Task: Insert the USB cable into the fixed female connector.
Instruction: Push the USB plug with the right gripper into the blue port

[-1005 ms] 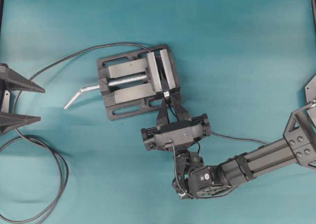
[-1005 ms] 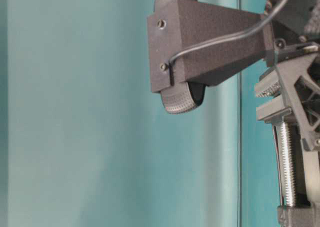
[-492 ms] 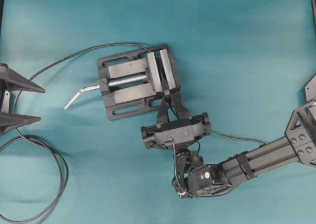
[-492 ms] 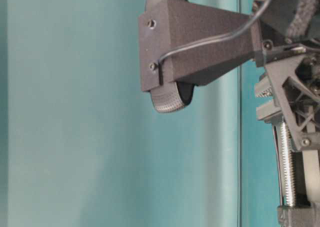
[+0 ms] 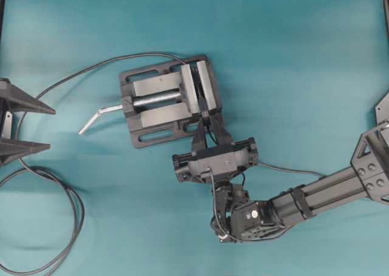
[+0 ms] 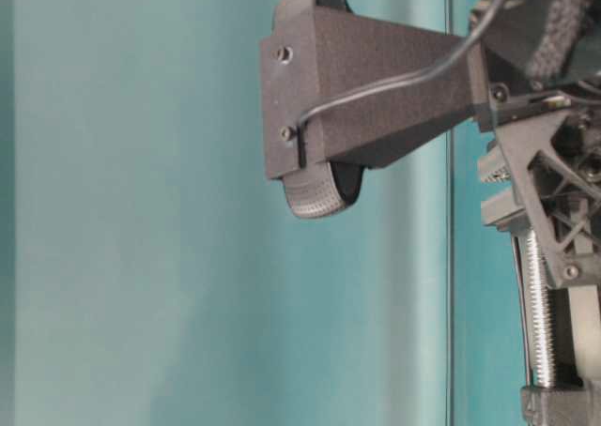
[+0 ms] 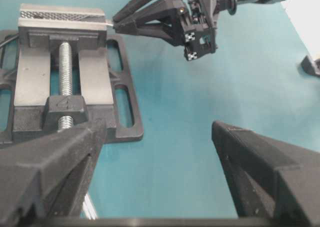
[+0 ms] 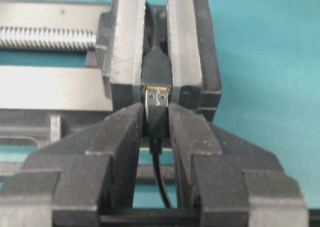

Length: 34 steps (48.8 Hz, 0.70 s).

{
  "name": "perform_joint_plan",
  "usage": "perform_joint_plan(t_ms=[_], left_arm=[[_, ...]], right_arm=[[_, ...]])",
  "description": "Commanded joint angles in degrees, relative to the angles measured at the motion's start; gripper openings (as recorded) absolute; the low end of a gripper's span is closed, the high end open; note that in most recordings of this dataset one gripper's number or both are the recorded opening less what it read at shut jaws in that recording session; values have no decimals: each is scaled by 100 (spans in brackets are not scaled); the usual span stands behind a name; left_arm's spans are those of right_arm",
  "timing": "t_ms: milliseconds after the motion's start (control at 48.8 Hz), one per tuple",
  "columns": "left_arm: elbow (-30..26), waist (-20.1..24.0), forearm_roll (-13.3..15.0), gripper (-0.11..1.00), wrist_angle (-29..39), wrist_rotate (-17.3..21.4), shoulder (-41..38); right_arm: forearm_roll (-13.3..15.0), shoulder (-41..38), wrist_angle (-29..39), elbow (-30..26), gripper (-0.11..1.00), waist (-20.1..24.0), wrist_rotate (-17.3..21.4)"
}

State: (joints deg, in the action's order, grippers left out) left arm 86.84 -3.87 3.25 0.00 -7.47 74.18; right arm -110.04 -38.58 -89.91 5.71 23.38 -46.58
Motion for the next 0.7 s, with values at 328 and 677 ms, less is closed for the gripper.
perform_joint_plan(t_ms=[328, 677], left_arm=[[-62, -18, -9, 99, -26, -62, -97], [-53, -18, -9, 99, -26, -62, -97]], right_arm=[[105, 387, -26, -26, 21, -404, -26], [141, 387, 44, 26, 21, -571, -18]])
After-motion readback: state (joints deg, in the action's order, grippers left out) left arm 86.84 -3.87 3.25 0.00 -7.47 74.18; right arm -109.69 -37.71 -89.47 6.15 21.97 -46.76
